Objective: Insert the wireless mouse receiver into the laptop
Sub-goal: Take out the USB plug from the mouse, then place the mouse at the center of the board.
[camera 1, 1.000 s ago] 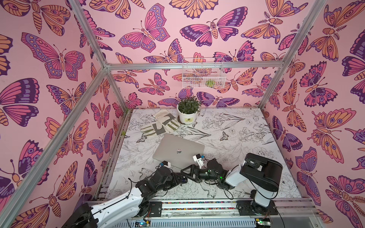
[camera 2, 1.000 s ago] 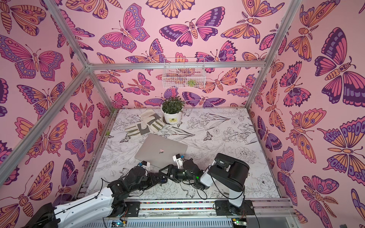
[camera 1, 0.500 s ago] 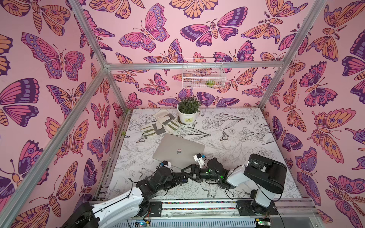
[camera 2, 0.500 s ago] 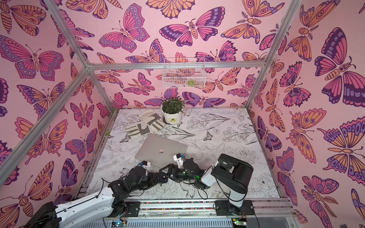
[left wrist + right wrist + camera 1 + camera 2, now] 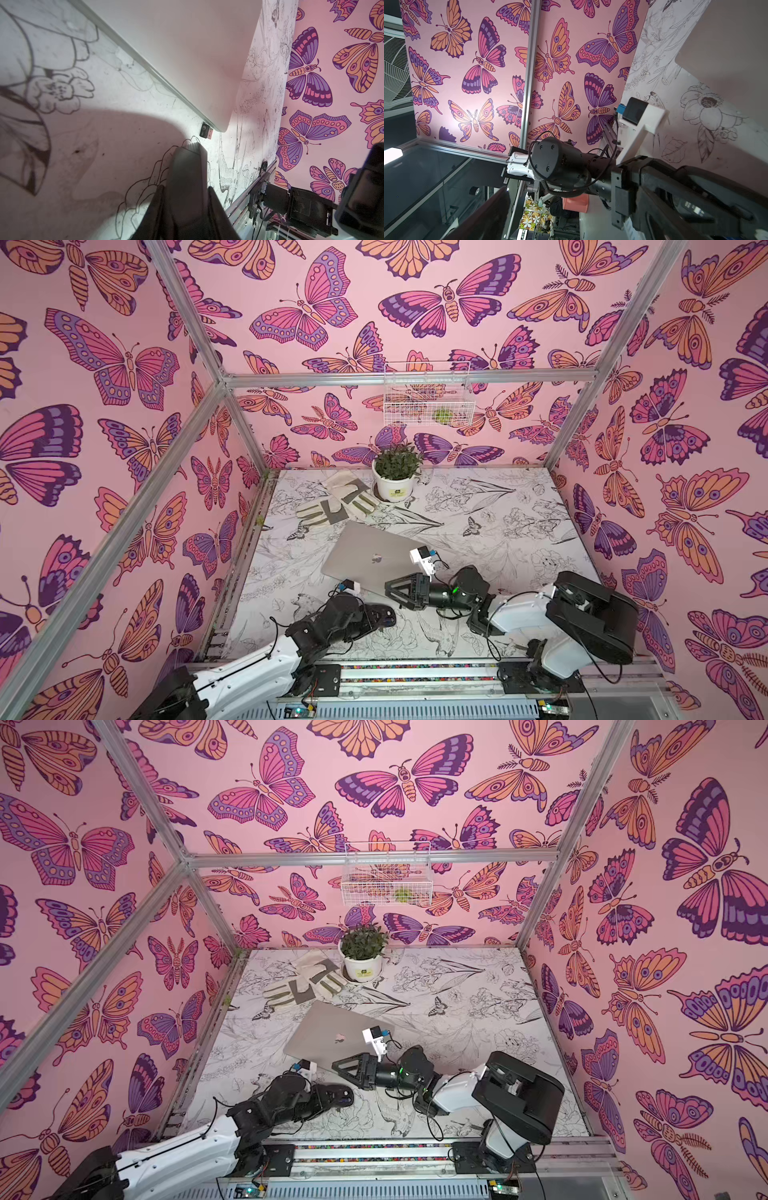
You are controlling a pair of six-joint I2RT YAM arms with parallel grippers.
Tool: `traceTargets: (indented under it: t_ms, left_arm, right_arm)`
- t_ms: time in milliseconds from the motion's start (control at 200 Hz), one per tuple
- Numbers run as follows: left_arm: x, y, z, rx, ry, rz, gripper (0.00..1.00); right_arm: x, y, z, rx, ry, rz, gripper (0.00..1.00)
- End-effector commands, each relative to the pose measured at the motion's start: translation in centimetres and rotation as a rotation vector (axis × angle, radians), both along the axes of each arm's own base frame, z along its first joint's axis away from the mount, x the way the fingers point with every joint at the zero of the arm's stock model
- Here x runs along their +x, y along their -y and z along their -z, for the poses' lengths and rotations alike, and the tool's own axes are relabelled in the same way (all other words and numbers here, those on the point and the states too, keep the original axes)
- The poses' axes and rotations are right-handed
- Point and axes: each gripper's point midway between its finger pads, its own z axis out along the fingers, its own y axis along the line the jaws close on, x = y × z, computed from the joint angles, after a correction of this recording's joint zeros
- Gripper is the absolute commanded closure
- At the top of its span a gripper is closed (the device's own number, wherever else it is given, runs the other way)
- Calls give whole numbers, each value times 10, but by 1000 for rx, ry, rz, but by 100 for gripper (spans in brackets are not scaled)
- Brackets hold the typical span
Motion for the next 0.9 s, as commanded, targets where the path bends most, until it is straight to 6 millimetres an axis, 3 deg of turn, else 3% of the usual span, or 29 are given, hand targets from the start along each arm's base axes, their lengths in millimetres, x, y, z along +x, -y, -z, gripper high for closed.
traceTargets:
  t_ms: [0,110,175,265,315,360,441,741,846,896]
  left_arm:
    - [-29,-35,44,199,-126,24,100]
    - [-30,-29,36,200,-102,82,100]
    - [-33,-28,36,218,-110,116,100]
    - [-35,-30,40,240,-121,127,100]
    - [-34,-31,41,247,-118,121,83]
    - [-31,-31,41,248,-107,113,69]
    - [-27,-33,40,255,-89,96,56]
    - [-25,-32,41,252,-81,89,20]
    - [-22,-35,35,258,-61,69,1]
    - [-18,-37,28,264,-41,58,0]
  right_arm:
    - [-3,12,5,-105,42,3,5]
    - [0,36,26,-423,99,60,5]
    - [7,68,41,-657,111,139,5]
    - [14,101,42,-808,137,222,5]
    - [13,110,41,-837,136,230,4]
    - [12,114,42,-852,127,236,4]
    - [9,116,46,-863,104,229,4]
    - [7,111,51,-845,58,220,4]
    - [7,112,50,-858,54,225,4]
    - [8,115,52,-875,46,231,3]
